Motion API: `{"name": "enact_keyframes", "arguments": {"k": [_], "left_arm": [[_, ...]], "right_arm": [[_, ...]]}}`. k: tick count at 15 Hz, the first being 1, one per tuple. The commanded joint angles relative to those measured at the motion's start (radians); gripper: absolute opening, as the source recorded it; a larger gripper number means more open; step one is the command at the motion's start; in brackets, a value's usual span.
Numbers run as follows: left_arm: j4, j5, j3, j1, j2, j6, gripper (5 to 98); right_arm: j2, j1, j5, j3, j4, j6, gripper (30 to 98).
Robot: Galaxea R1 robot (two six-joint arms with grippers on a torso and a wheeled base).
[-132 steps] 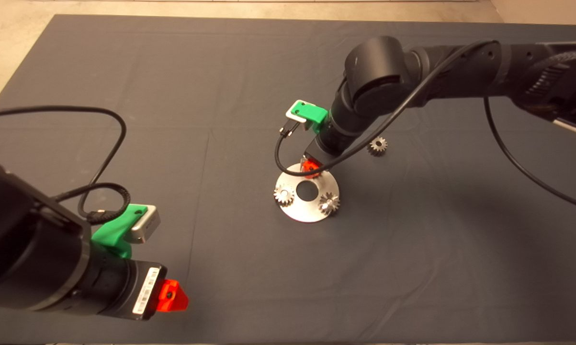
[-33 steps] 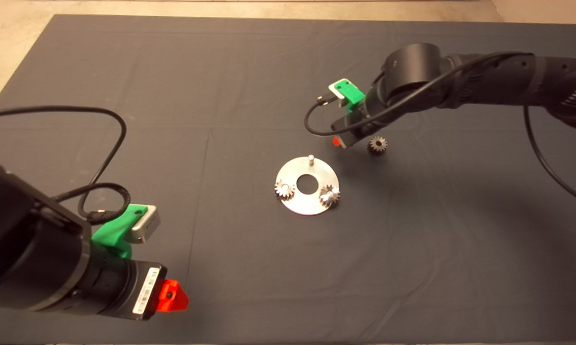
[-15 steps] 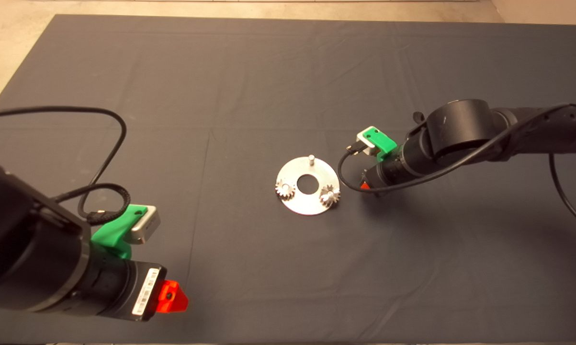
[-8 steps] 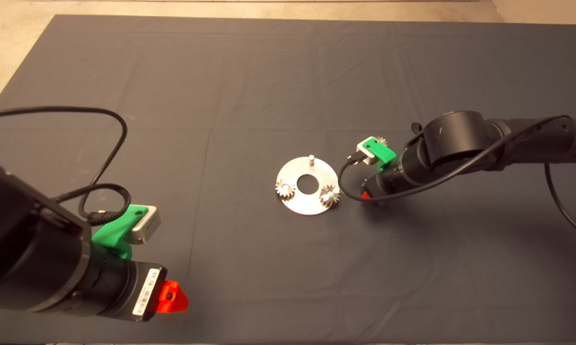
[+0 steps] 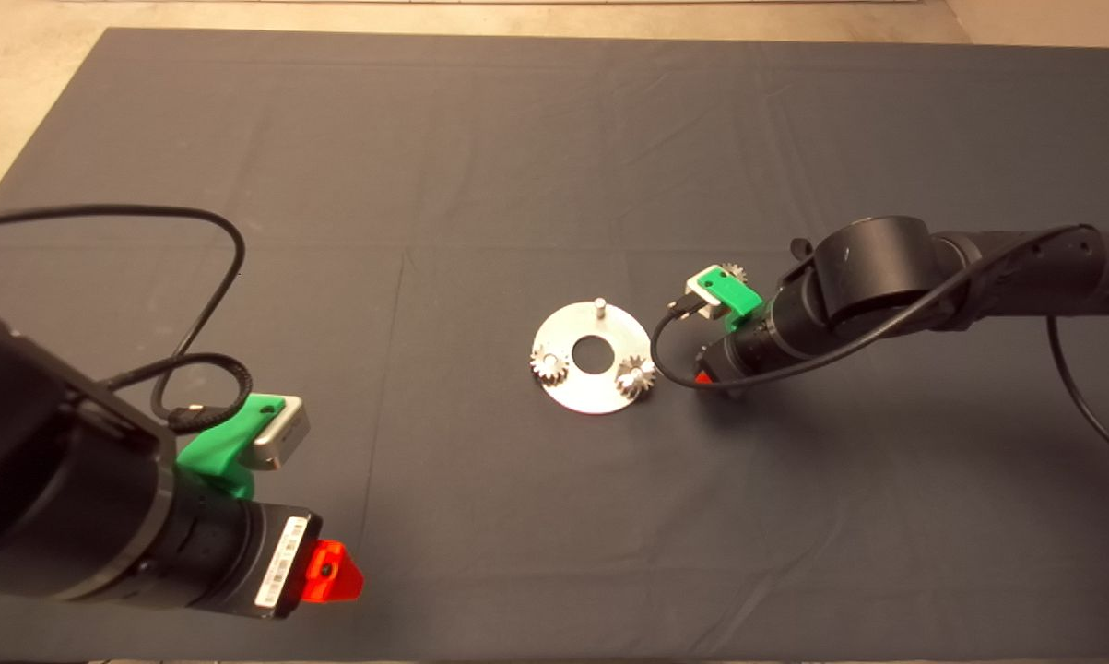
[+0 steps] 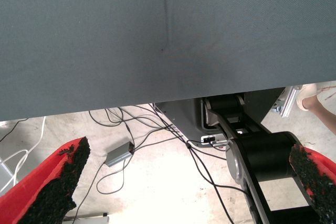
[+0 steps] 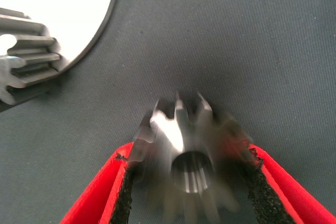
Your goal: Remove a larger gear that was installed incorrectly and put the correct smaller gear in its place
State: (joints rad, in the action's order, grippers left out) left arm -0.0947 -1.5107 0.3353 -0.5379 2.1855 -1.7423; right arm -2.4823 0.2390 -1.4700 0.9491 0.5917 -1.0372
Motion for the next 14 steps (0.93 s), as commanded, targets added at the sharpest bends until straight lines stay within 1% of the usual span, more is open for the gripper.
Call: {"name": "enact_keyframes", "arguments": {"k": [1, 2, 4, 6, 7, 8, 9, 11, 12, 14], "left_arm": [[0.000, -0.003, -0.018, -0.008, -0.002, -0.005, 97.7], [0.000, -0.003, -0.018, -0.008, -0.005, -0.005, 97.7], [0.000, -0.003, -0.018, -0.008, -0.005, -0.005, 97.7], [0.000, -0.003, -0.018, -0.008, -0.005, -0.005, 97.7], [0.000, -0.003, -0.018, -0.008, -0.003, -0.005, 97.7], [0.000, -0.003, -0.018, -0.008, -0.003, -0.005, 97.7], [0.000, -0.003, -0.018, -0.008, -0.003, -0.005, 97.7], [0.000, -0.002, -0.018, -0.008, -0.003, -0.005, 97.7], [0.000, -0.002, -0.018, -0.008, -0.003, -0.006, 97.7], [0.000, -0.002, -0.018, -0.008, -0.003, -0.005, 97.7]], "right_arm": [[0.001, 0.031, 0.000, -0.011, 0.000, -0.006, 51.6], [0.001, 0.031, 0.000, -0.012, 0.000, -0.006, 52.3], [0.001, 0.034, -0.001, -0.014, -0.001, -0.007, 57.4], [0.026, 0.055, -0.001, -0.035, -0.004, -0.027, 57.4], [0.035, 0.114, -0.001, -0.035, -0.009, -0.030, 57.4], [0.038, 0.166, -0.001, -0.034, -0.019, -0.030, 59.7], [0.040, 0.190, -0.001, -0.032, -0.035, -0.030, 63.1], [0.041, 0.191, 0.000, 0.018, -0.038, -0.027, 63.5], [0.042, 0.190, 0.002, 0.057, -0.038, -0.023, 65.5], [0.052, 0.181, 0.013, 0.100, -0.038, -0.018, 70.3]]}}
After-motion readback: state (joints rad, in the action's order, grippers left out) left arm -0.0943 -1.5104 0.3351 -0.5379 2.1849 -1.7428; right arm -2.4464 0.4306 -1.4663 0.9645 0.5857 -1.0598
